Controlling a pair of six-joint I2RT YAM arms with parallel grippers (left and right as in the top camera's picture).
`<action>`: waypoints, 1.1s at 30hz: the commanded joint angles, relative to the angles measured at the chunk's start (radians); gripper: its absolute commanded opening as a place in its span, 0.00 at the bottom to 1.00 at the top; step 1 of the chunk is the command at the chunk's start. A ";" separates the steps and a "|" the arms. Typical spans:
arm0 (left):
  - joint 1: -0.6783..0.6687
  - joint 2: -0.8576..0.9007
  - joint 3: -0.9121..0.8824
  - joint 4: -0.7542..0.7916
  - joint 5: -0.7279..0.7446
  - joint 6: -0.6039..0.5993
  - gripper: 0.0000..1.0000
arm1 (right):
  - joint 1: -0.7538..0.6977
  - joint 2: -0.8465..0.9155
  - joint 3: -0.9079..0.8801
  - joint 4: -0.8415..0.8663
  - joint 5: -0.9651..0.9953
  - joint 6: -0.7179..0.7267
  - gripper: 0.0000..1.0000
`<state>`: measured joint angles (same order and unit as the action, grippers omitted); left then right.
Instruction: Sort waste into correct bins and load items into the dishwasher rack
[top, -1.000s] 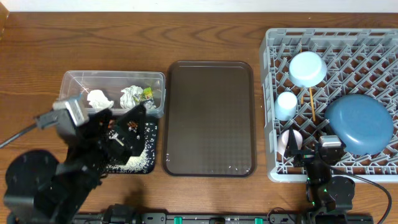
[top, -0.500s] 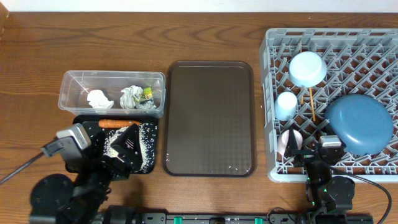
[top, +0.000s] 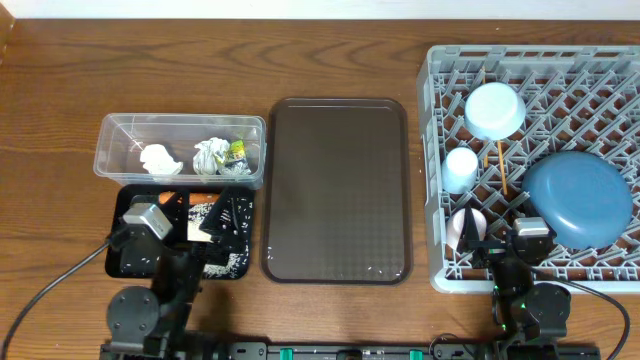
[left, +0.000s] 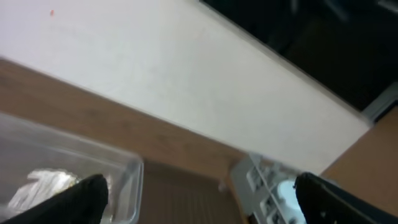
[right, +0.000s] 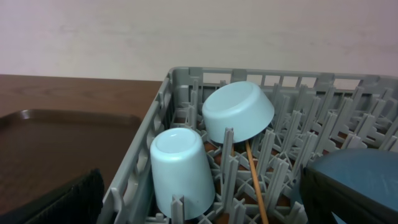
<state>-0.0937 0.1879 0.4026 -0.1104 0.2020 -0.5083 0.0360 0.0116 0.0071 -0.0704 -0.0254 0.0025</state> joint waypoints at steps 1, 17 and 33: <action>-0.003 -0.053 -0.100 0.078 -0.012 -0.028 0.98 | -0.005 -0.007 -0.002 -0.004 0.010 -0.015 0.99; -0.003 -0.186 -0.372 0.273 -0.053 -0.027 0.98 | -0.005 -0.007 -0.002 -0.004 0.010 -0.015 0.99; -0.004 -0.186 -0.399 0.044 -0.147 0.333 0.98 | -0.005 -0.007 -0.002 -0.004 0.010 -0.015 0.99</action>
<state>-0.0937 0.0101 0.0105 -0.0181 0.0631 -0.3782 0.0360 0.0116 0.0071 -0.0700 -0.0254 0.0025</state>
